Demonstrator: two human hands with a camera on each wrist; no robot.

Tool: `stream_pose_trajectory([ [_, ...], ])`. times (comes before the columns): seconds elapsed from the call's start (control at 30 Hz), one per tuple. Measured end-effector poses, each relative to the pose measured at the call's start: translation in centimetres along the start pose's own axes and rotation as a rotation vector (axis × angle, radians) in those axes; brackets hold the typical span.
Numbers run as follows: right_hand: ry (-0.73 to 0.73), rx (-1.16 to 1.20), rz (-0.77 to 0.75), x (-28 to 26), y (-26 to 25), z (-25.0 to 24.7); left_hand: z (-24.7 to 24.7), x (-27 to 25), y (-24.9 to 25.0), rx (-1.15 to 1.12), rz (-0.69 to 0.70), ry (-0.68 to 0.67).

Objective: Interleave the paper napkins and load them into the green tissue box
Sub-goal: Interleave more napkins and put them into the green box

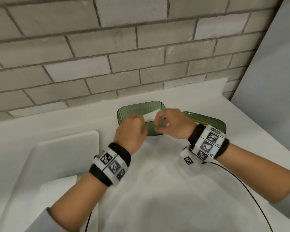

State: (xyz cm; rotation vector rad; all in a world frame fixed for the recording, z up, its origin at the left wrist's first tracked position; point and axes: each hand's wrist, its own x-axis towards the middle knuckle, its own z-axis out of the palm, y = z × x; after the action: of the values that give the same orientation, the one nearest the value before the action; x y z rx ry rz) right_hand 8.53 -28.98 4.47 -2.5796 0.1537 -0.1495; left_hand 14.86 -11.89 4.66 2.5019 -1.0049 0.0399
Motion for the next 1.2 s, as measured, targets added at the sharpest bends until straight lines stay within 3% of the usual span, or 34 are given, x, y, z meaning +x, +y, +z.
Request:
stream_pose_trajectory([
  [0.13,-0.410,-0.148,0.120,-6.6,0.4,-0.3,3.3,-6.0,2.1,0.196,0.057,-0.360],
  [0.23,-0.416,-0.188,0.305,-10.8,2.9,-0.4,5.8,-8.9,1.9,0.247,-0.030,-0.569],
  [0.4,-0.379,-0.199,0.459,-17.3,5.4,-0.1,7.0,-10.1,1.4,0.276,-0.084,-0.543],
  [0.5,-0.374,-0.134,0.467,-20.2,5.1,0.9,6.9,-10.3,1.8,0.133,-0.115,-0.529],
  [0.73,-0.253,-0.179,0.442,-21.9,4.9,1.7,5.9,-11.2,2.5,-0.506,-0.089,-0.172],
  [0.97,-0.278,-0.155,0.417,-21.7,4.3,1.0,2.9,-12.6,0.9,-1.161,-0.353,0.436],
  [1.07,-0.225,-0.038,0.370,-20.5,2.9,1.4,2.7,-13.8,-0.8,-1.192,-0.360,0.547],
  [1.2,-0.283,0.000,0.405,-18.4,0.5,3.9,3.6,-15.9,-1.3,-0.999,-0.287,0.470],
])
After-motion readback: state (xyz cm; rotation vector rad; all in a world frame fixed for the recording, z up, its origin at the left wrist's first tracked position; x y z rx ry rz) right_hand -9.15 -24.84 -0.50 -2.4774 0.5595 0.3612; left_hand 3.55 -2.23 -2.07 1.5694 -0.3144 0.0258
